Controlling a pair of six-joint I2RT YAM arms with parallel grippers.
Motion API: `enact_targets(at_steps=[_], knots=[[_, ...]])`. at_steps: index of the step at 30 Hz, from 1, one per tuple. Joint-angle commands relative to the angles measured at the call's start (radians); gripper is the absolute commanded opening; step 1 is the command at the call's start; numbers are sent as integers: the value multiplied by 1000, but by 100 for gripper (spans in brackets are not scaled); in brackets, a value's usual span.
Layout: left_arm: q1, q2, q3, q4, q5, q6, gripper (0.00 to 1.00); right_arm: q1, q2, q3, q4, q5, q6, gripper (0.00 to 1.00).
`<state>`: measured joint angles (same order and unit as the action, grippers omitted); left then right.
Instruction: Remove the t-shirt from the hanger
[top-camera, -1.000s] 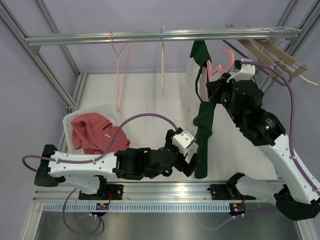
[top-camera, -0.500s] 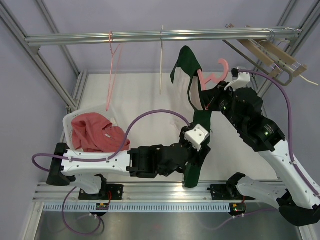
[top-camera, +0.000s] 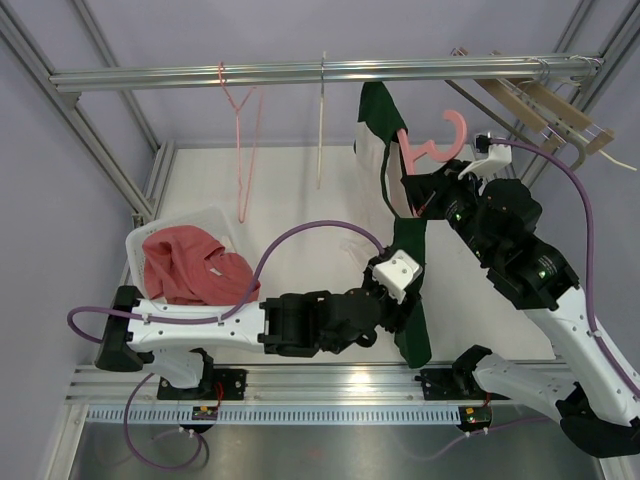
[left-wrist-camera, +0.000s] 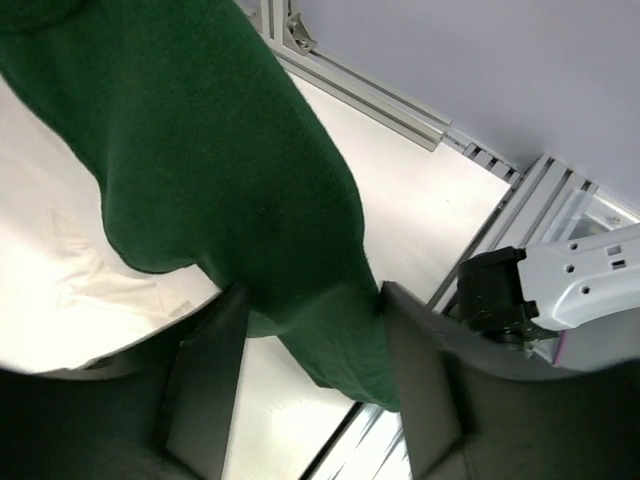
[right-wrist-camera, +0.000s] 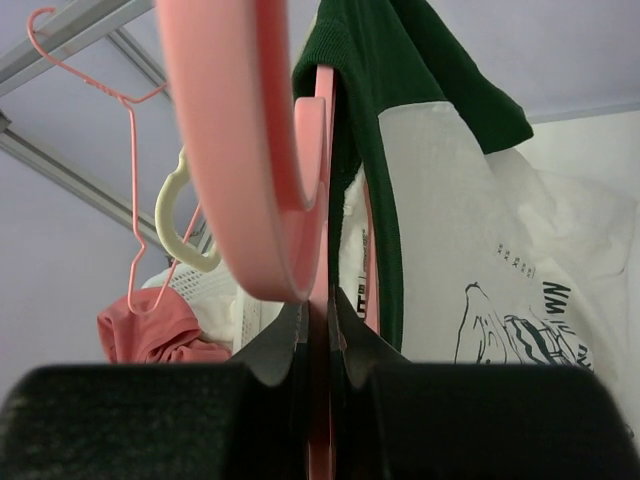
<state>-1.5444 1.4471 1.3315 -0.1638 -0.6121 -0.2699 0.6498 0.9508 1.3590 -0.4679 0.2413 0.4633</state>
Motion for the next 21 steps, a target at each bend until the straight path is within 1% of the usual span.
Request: enact_targets(at_steps=[1,2,3,5,6,9,14,17,20,21], knots=[[0,16,3,60,12,-20,49,7,-7,60,143,-30,26,0],[0,18,2,60,12,-20,40,8,-6,61,146,-27,20,0],[0,22,3,60,15,-22,25,7,-3,64,146,-30,15,0],[0,24,6,55,26,-25,15,7,11,75,152,-17,-12,0],[0,25,5,55,40,-29,9,7,17,90,152,-11,-17,0],[0,24,-12,52,57,-48,0,7,43,118,163,4,-35,0],[0,21,-54,53,104,-80,0,7,98,176,202,30,-64,0],[0,9,-100,55,127,-106,0,4,141,259,206,41,-97,0],[0,-2,-149,55,141,-132,0,-7,204,397,160,21,-129,0],[0,-1,-158,55,146,-143,0,-12,221,475,143,15,-135,0]])
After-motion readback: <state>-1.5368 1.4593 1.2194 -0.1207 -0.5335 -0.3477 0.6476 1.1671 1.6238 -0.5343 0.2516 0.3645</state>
